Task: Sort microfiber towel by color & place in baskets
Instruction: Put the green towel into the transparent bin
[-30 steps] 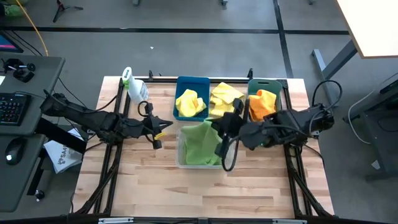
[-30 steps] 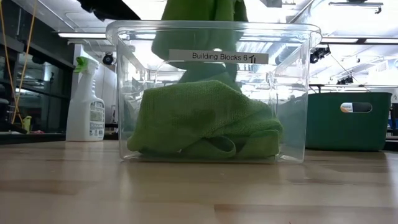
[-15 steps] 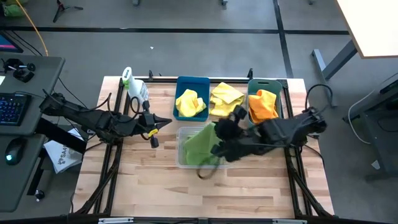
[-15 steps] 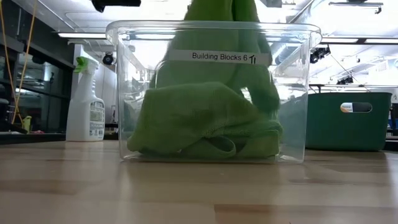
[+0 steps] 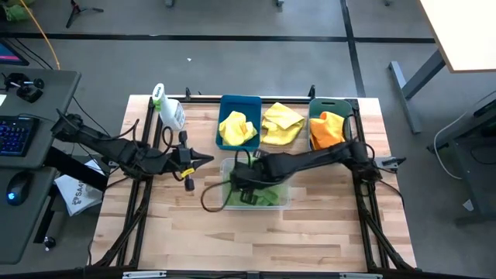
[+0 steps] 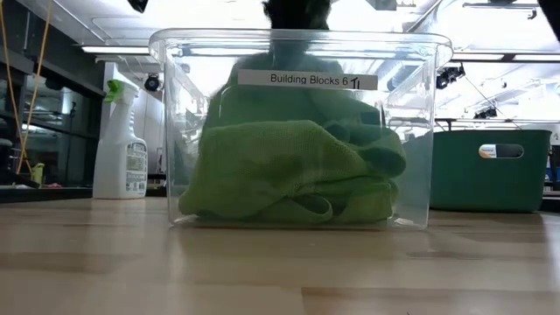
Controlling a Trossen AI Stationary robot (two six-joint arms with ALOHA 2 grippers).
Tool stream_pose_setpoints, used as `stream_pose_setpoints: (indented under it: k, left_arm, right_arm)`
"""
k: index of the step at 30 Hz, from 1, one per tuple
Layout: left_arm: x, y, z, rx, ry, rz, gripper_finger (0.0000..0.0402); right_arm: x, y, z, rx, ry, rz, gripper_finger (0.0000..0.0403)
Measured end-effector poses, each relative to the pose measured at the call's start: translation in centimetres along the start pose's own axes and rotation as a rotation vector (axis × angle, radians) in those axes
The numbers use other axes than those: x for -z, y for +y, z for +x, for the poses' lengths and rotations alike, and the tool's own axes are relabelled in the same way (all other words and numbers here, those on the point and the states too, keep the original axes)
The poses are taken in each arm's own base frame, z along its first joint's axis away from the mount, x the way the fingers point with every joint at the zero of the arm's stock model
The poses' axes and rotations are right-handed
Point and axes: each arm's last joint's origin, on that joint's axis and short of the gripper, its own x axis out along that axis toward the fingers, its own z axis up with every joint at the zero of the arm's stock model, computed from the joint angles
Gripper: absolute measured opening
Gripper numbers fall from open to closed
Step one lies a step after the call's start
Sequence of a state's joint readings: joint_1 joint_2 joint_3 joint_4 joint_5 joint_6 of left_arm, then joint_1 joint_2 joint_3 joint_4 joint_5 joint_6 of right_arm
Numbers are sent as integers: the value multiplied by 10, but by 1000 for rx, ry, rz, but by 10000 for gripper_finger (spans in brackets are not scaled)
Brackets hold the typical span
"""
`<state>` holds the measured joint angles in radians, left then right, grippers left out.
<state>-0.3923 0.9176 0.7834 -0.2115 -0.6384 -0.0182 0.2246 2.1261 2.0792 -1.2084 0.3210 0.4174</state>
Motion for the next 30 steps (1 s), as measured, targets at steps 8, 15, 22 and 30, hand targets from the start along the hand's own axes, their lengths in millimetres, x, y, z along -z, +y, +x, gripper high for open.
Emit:
stream_pose_setpoints:
  k: [8,15,22,30]
  left_arm:
    - [0,-9,-6,46,-9,-16,1]
    - [0,-17,-12,93,-16,-26,1]
    - [0,-22,-19,116,-24,-17,1]
    - [-2,-19,-27,106,-52,-32,1]
  right_arm:
    - [-14,-26,22,-27,36,365,0]
    - [-13,-17,32,-41,52,514,0]
    - [-1,10,31,-72,101,528,0]
    - [10,28,35,-17,128,538,0]
